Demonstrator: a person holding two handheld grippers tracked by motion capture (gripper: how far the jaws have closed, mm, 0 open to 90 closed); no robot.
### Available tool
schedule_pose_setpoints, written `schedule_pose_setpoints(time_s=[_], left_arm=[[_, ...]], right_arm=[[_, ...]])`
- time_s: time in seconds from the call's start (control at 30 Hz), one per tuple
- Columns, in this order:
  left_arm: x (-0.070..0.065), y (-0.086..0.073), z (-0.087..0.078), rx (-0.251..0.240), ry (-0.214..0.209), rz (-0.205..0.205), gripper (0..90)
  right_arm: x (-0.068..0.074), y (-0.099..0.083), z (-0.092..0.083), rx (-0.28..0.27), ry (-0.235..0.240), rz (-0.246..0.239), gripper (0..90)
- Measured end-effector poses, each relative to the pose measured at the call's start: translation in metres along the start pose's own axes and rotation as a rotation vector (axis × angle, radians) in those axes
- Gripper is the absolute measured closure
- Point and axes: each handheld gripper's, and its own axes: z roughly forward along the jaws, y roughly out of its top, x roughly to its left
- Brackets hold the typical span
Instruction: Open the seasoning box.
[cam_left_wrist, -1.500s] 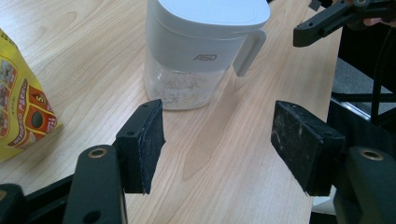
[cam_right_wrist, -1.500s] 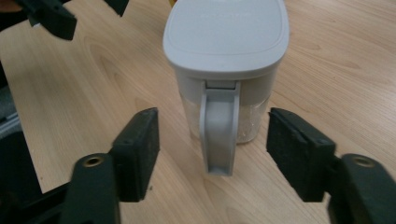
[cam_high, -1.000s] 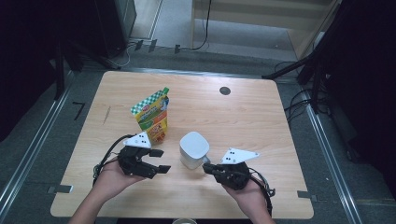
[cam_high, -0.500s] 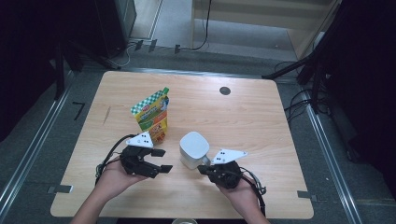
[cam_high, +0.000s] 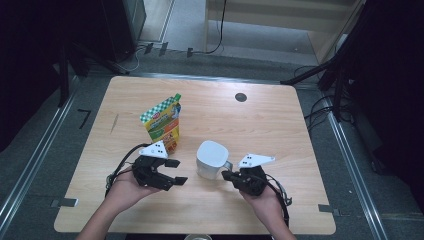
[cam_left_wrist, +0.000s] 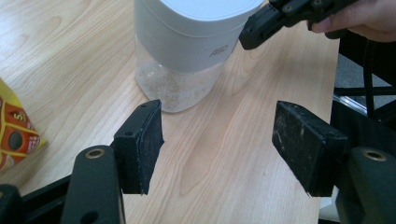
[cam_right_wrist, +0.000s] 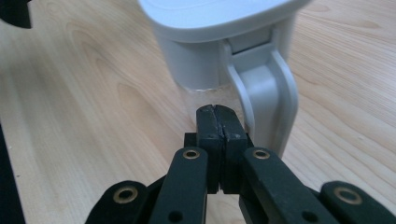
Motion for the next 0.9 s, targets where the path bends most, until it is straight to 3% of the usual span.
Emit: schedule_pose_setpoints(time_s=[0.13, 0.37, 0.5, 0.63, 0.9], left_arm=[[0.000, 0.007, 0.006, 0.005, -0.024, 0.012, 34.2], [0.000, 0.021, 0.019, 0.008, -0.032, 0.049, 33.2], [0.001, 0.026, 0.024, 0.007, -0.036, 0.049, 32.4], [0.005, 0.035, 0.029, -0.007, -0.013, 0.056, 30.6], [0.015, 0.043, 0.039, -0.010, 0.019, 0.062, 28.0]], right_arm=[[-0.011, 0.000, -0.004, -0.007, -0.022, 0.032, 90.0], [-0.027, 0.000, -0.008, -0.012, -0.048, 0.051, 90.0], [-0.033, 0.001, -0.010, 0.002, -0.066, 0.075, 90.0], [-0.040, 0.003, -0.010, -0.009, -0.070, 0.100, 90.0], [-0.043, 0.009, -0.003, -0.005, -0.084, 0.077, 90.0]])
